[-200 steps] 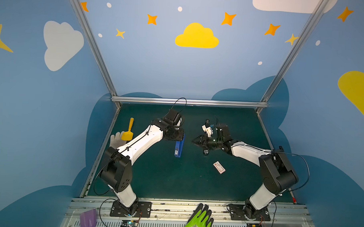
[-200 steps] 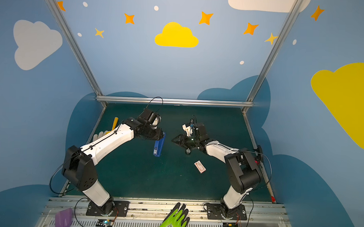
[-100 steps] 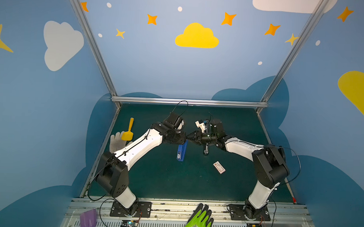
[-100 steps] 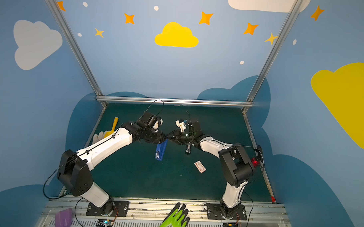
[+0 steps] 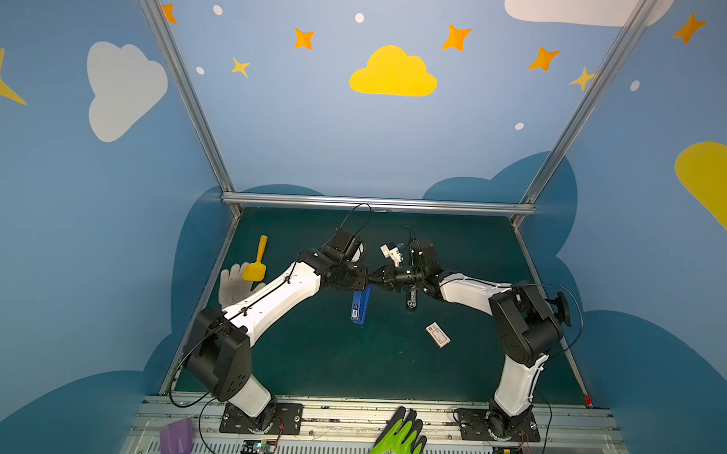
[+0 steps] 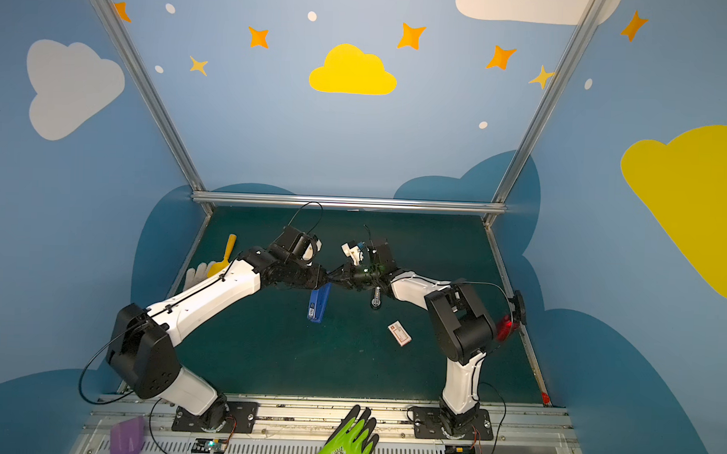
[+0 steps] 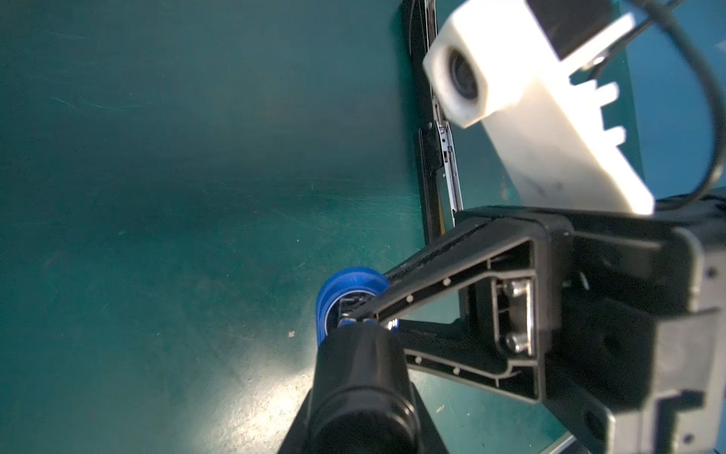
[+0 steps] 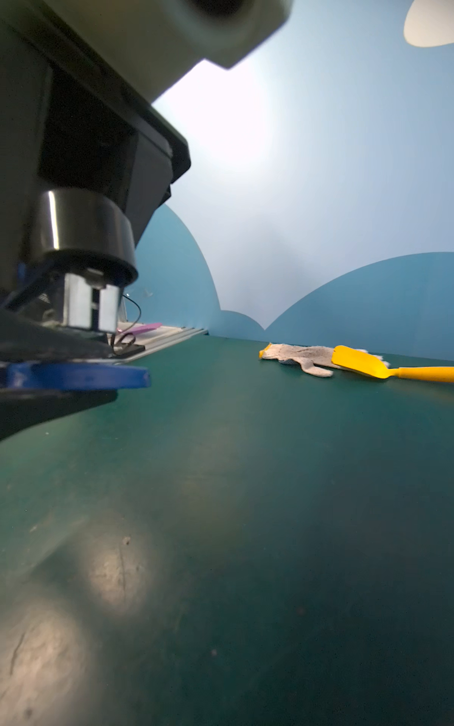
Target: Load the staples into the stapler
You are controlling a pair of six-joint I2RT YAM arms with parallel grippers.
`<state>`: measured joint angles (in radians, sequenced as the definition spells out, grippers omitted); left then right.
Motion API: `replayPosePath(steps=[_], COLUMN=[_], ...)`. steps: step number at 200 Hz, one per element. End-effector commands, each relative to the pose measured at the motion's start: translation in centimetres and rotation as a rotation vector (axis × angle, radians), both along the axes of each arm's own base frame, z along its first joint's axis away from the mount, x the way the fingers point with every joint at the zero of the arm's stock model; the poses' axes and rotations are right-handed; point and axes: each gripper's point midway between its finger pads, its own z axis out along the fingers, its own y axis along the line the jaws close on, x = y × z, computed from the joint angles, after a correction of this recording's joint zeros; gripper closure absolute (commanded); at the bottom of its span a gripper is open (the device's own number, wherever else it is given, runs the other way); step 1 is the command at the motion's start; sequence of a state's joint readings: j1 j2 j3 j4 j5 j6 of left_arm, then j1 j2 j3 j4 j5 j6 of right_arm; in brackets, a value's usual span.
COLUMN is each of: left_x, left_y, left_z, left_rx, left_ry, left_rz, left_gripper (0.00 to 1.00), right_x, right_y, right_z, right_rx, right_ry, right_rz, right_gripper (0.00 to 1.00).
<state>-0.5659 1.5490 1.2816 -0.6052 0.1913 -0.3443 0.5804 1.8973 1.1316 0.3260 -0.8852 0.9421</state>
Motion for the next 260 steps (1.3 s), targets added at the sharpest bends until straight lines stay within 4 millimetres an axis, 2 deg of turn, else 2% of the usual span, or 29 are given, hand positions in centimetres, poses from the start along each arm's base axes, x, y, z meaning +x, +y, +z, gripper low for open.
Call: replayPosePath(steps=[1, 28, 45, 88, 124, 157, 172, 187, 199, 233, 260], left_x=[0.4, -0.7, -1.6, -4.2, -6.5, -8.5, -9.0, -9.3, -9.4, -8.5, -6.6], left_y=[0.0, 1.8, 3.0, 5.3, 6.5, 7.7, 8.1, 8.6, 8.7, 9.0, 8.3], left_z=[4.2, 5.0, 5.5, 4.4, 1.5, -2.8, -4.3, -5.2, -5.2, -3.2, -0.7], left_rx=[-0.064, -0.053, -0.061, -0.097, -0.113, -0.108, -0.105, -0.098, -0.103, -0.096, -0.125], left_ry=[-0.133, -0.182, -0.207, -0.213, -0.160, -0.091, -0.073, -0.059, -0.061, -0.115, -0.203], left_rz=[0.011, 0.059, 0.094, 0.166, 0.201, 0.246, 0.265, 0.287, 0.295, 0.314, 0.311], left_gripper=[0.96, 0.96, 0.96, 0.96, 0.96, 0.96, 0.88, 0.67, 0.55, 0.49, 0.42], right_x=[2.2, 5.3, 7.7, 11.6, 13.7, 14.8, 14.8, 14.9, 15.0, 14.7, 14.0], right_y=[-0.5, -2.2, -3.5, -5.7, -7.1, -7.7, -7.5, -7.6, -7.5, -6.9, -6.2], right_z=[0.0, -0.4, 0.1, 1.0, 1.8, 2.1, 2.0, 1.9, 2.0, 2.3, 1.8], right_rx=[-0.007, -0.009, 0.018, 0.064, 0.118, 0.140, 0.142, 0.151, 0.169, 0.207, 0.207], right_ry=[0.008, 0.033, 0.031, 0.025, 0.023, 0.016, 0.015, 0.019, 0.016, 0.017, 0.025], right_rz=[-0.041, -0.114, -0.171, -0.277, -0.338, -0.357, -0.351, -0.354, -0.351, -0.331, -0.311], right_gripper=[1.00, 1.00, 1.00, 1.00, 1.00, 1.00, 1.00, 1.00, 1.00, 1.00, 1.00])
